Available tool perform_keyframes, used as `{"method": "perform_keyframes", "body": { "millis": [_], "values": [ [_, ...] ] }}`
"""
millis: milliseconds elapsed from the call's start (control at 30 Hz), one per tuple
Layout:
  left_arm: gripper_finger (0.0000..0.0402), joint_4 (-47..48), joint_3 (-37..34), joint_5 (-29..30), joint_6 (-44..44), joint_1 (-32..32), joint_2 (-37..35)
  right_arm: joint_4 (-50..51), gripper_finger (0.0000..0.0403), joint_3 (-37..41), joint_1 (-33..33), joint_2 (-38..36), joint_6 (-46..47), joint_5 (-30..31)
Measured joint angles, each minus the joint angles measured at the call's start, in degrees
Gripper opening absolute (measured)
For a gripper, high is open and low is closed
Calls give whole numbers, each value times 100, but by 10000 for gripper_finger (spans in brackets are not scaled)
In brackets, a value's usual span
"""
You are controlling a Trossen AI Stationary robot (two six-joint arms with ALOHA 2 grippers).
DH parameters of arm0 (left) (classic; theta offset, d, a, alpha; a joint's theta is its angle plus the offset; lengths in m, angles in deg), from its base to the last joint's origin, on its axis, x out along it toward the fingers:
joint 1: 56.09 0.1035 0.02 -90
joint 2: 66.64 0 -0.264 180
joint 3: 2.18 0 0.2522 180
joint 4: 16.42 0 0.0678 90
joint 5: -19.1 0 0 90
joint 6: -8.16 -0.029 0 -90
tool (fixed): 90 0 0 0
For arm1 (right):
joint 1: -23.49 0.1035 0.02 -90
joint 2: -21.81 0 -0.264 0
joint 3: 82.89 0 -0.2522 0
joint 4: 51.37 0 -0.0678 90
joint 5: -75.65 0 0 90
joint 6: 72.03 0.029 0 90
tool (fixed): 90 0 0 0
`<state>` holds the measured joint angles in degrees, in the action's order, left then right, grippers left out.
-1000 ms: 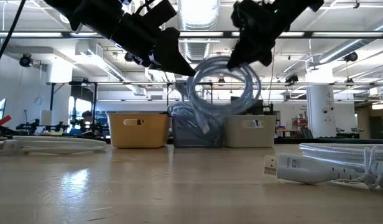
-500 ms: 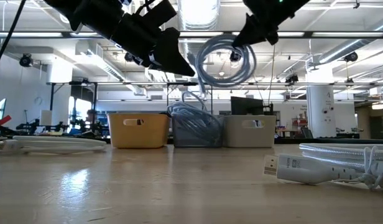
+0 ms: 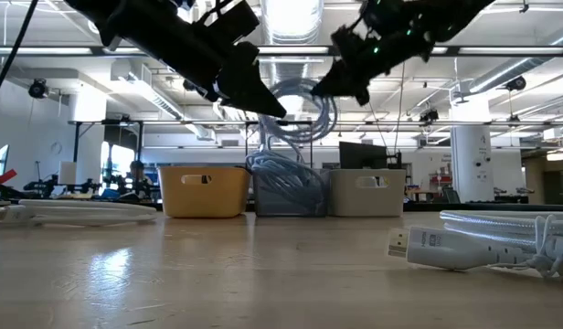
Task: Pick & Place USB Port
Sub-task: Put the blue hdmi cable into the black bin
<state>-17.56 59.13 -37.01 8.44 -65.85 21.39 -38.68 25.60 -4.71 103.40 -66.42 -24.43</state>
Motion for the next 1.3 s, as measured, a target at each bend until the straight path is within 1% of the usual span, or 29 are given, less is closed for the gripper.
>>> {"method": "perform_keyframes", "body": {
  "millis": [233, 333, 433, 600, 767, 933, 1300],
  "values": [
    [177, 174, -2, 0, -2, 0, 0, -469, 28, 0, -351, 890, 141, -105],
    [176, 200, -2, 0, -2, 0, 0, -559, 28, 0, -450, 1159, 318, -165],
    [175, 199, -2, 2, -14, 0, 0, -675, 28, 0, -529, 1384, 431, -381],
    [174, 207, -2, 5, -22, 0, 0, -811, 28, -2, -545, 1661, 469, -389],
    [174, 222, -2, 5, -24, 0, 0, -856, 27, -2, -547, 1797, 460, -391],
    [174, 217, -2, 5, -24, 0, 0, -898, 27, -2, -545, 1805, 190, -340],
    [174, 204, -2, 5, -28, 0, 2, -1019, 29, 0, -545, 1805, 126, -326]
  ]
}}
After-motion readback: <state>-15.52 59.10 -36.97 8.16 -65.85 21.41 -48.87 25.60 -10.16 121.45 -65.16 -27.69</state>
